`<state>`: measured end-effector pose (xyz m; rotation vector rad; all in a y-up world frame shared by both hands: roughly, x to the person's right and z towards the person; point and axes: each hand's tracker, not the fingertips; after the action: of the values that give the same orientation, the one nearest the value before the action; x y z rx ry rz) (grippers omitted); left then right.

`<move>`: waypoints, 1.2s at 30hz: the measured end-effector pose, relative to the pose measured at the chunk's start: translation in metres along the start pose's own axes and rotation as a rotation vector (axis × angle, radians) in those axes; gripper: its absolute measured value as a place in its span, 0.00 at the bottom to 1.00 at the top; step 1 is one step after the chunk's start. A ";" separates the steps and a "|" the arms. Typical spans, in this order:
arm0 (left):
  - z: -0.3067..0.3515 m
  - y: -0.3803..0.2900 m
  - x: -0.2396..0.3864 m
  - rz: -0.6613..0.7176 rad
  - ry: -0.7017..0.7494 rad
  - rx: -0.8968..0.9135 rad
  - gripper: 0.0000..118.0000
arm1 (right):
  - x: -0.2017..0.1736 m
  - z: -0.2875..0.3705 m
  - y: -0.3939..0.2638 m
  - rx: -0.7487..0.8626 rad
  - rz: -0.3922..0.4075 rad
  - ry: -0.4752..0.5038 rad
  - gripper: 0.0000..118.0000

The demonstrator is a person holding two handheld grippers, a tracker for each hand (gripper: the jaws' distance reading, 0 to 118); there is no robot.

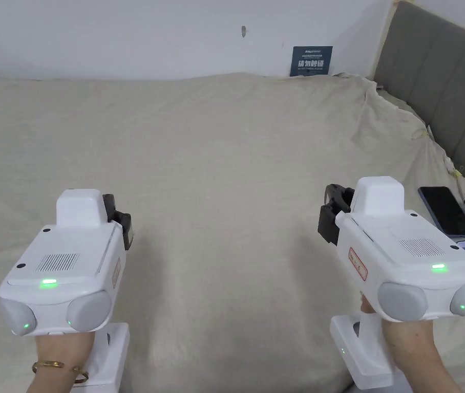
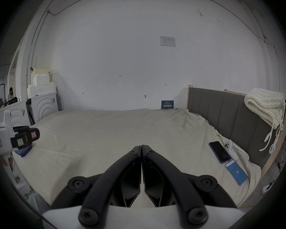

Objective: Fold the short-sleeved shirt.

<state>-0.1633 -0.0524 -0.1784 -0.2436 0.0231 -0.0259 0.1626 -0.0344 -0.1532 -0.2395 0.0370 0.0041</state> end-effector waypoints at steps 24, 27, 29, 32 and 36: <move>0.004 0.001 -0.002 -0.009 0.013 0.010 0.00 | -0.003 0.003 -0.001 -0.006 0.007 0.018 0.00; 0.004 0.001 -0.002 -0.009 0.012 0.010 0.00 | -0.003 0.003 -0.001 -0.007 0.006 0.020 0.00; 0.004 0.001 -0.001 -0.012 0.011 0.009 0.00 | -0.004 0.003 -0.002 -0.007 0.008 0.019 0.00; 0.005 0.002 -0.001 -0.011 0.009 0.009 0.00 | -0.004 0.004 -0.002 -0.007 0.007 0.021 0.00; 0.005 0.002 0.000 -0.012 0.005 0.008 0.00 | -0.004 0.004 -0.002 -0.007 0.007 0.023 0.00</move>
<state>-0.1628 -0.0496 -0.1745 -0.2353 0.0265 -0.0389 0.1589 -0.0352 -0.1484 -0.2465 0.0606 0.0079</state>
